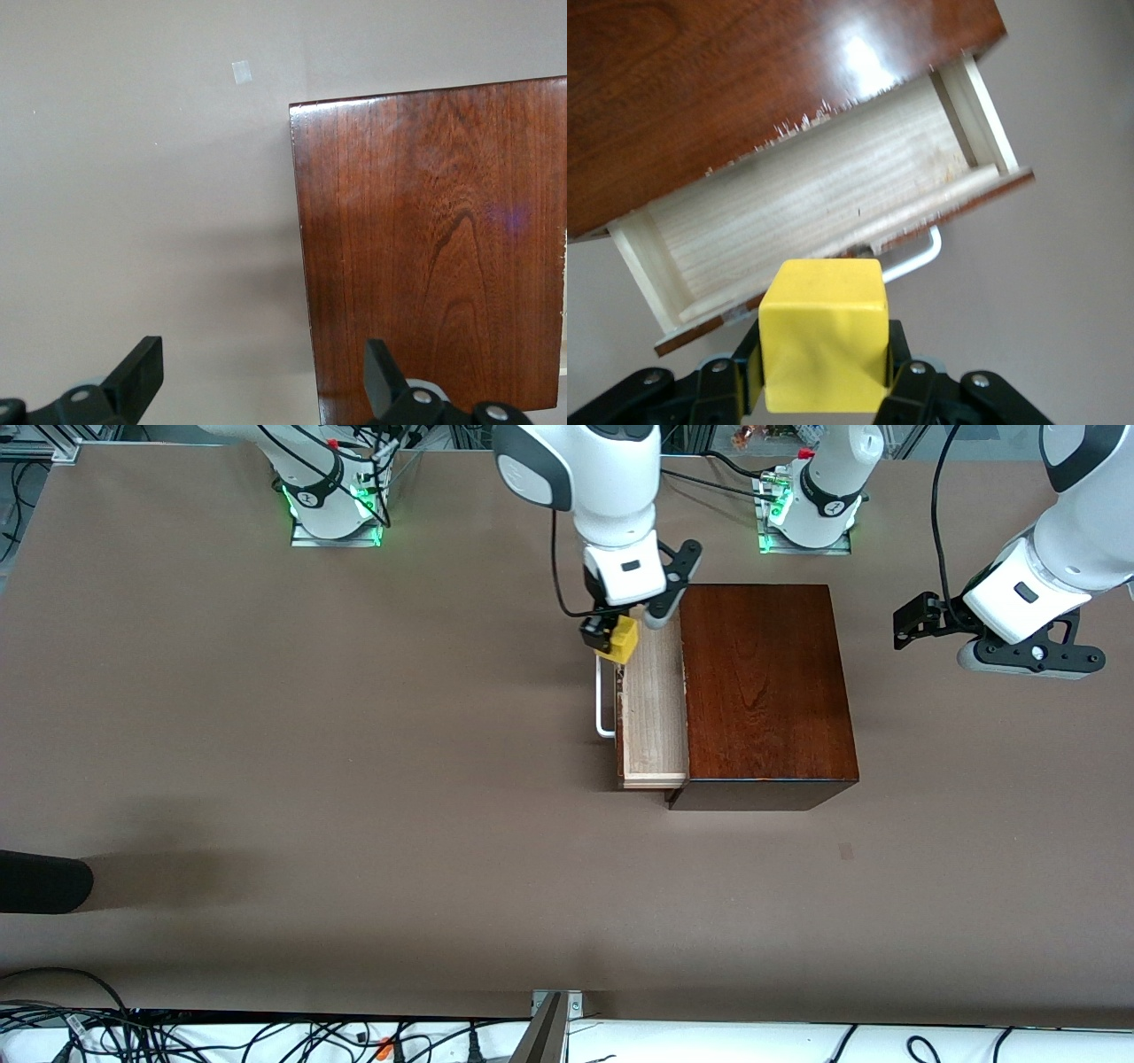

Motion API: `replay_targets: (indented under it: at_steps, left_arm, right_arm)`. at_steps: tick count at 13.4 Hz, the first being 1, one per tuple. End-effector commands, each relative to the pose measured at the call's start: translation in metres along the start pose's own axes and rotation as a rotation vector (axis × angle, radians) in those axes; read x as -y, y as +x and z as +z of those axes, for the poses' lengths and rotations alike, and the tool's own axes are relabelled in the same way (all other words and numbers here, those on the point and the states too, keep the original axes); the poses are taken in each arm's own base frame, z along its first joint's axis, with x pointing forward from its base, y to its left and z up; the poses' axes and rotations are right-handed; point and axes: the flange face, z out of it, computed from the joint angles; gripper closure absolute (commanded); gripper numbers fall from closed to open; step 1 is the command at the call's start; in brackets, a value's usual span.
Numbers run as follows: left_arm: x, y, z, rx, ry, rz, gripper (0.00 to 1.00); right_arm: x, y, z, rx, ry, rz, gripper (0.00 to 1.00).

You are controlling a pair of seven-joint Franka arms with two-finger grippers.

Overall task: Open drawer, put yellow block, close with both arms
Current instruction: 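Carry the yellow cube with the right gripper over the open drawer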

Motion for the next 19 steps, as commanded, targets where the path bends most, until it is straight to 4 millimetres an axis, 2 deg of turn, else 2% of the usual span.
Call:
replay_targets:
  at_steps: [1, 2, 4, 7, 12, 14, 17, 19]
  left_arm:
    - [0.001, 0.0, -0.005, 0.006, -0.015, 0.008, 0.0]
    - [0.001, 0.0, -0.005, 0.006, -0.015, 0.008, 0.0]
    - [0.001, 0.0, -0.005, 0.006, -0.015, 0.008, 0.0]
    - [0.001, 0.0, -0.005, 0.008, -0.015, 0.008, 0.0]
    - [0.001, 0.0, -0.005, 0.008, -0.015, 0.003, 0.0]
    - [0.001, 0.0, -0.005, 0.008, -0.015, 0.002, 0.0]
    - [0.001, 0.0, -0.005, 0.008, -0.015, 0.002, 0.0]
    - [0.001, 0.0, -0.005, 0.008, -0.015, 0.002, 0.0]
  right_arm:
    - [-0.006, 0.015, 0.007, -0.012, -0.017, -0.125, 0.74]
    - [-0.007, 0.015, 0.01, -0.01, -0.017, -0.177, 0.74]
    - [-0.007, 0.017, 0.044, 0.03, -0.004, -0.258, 0.74]
    - [0.006, 0.028, 0.062, 0.032, -0.005, -0.282, 0.74]
    - [0.023, 0.033, 0.063, 0.034, -0.017, -0.322, 0.74]
    - [0.032, 0.035, 0.069, 0.04, -0.027, -0.35, 0.75]
    - [0.033, 0.035, 0.07, 0.04, -0.026, -0.393, 0.75]
    - [0.032, 0.037, 0.08, 0.031, -0.027, -0.395, 0.75]
